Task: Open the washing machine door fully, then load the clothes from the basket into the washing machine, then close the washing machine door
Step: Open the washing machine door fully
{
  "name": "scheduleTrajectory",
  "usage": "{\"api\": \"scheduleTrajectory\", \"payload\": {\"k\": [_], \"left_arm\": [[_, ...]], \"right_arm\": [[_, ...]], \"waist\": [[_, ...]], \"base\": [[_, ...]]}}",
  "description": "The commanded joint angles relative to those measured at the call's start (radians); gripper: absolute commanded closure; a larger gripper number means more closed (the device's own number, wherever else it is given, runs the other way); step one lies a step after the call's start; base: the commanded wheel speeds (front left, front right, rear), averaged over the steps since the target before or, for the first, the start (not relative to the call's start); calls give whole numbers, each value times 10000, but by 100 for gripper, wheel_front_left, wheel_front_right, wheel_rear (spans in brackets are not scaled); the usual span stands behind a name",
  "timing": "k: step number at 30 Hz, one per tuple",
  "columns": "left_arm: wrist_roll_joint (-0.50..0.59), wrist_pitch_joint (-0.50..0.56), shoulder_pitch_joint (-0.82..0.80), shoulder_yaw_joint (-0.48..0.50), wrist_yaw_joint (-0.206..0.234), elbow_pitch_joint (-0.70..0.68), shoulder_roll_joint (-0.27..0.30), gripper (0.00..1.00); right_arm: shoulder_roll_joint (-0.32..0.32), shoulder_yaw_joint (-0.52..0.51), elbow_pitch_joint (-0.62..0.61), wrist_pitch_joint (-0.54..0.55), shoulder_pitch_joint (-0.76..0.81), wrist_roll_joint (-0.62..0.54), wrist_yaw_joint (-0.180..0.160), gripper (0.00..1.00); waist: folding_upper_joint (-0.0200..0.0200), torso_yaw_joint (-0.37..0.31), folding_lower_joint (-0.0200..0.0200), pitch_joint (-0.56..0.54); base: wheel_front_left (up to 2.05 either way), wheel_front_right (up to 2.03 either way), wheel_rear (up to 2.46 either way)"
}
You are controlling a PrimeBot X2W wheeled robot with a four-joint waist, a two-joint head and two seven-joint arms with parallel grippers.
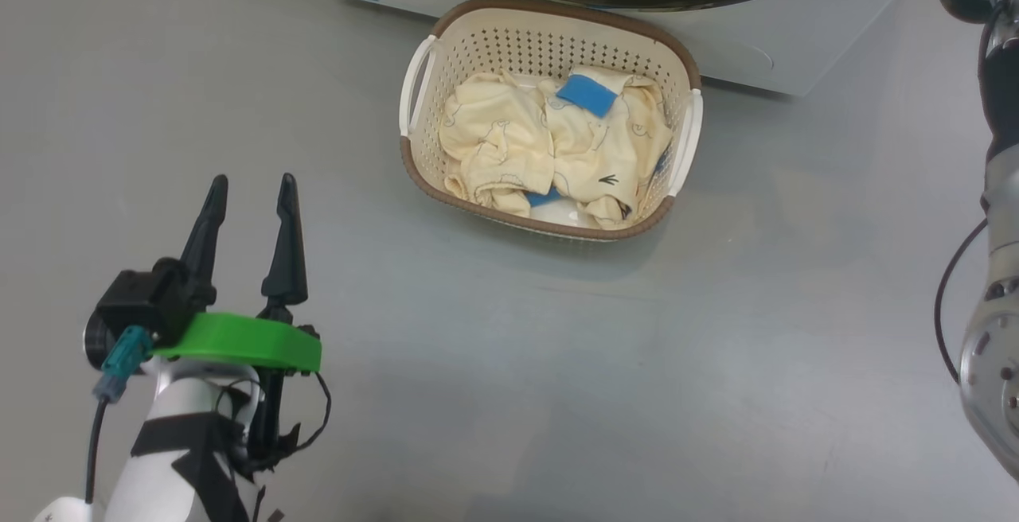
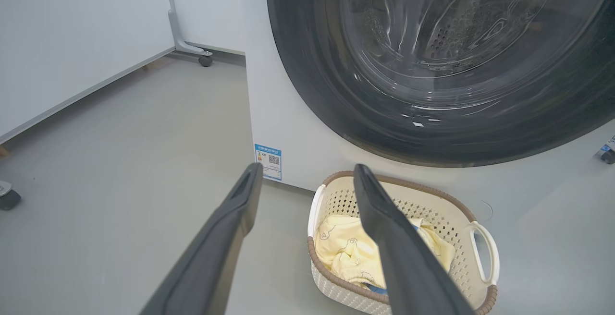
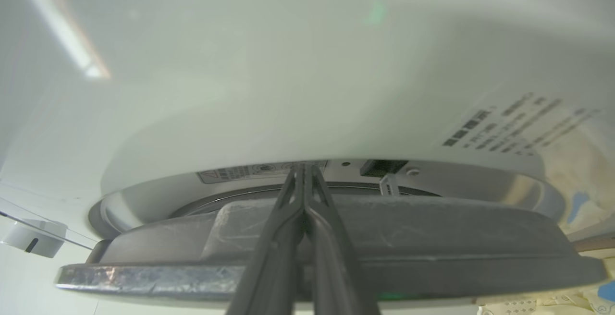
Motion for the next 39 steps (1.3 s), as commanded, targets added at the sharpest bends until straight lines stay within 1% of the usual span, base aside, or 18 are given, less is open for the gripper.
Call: {"api": "scheduleTrajectory", "payload": {"k": [1, 7, 18, 39], "left_arm": [[116, -110, -178, 383, -20, -231, 199, 0], [127, -110, -169, 404, -48, -202, 134, 0], [114, -110, -177, 402, -67, -185, 38, 0], [175, -111, -51, 398, -72, -456, -39, 0]], "right_arm": [[121, -27, -172, 81, -626, -34, -27, 100], [77, -272, 257, 259, -983, -180, -27, 100], [19, -431, 970, 599, -1550, -627, -27, 100], [-85, -828, 2266, 2544, -1649, -1049, -27, 100]], "waist": [[0, 22, 0, -20], [0, 79, 0, -9], [0, 188, 0, 36], [0, 136, 0, -203]], "base": [[0, 0, 0], [0, 0, 0], [0, 0, 0], [0, 0, 0]]}}
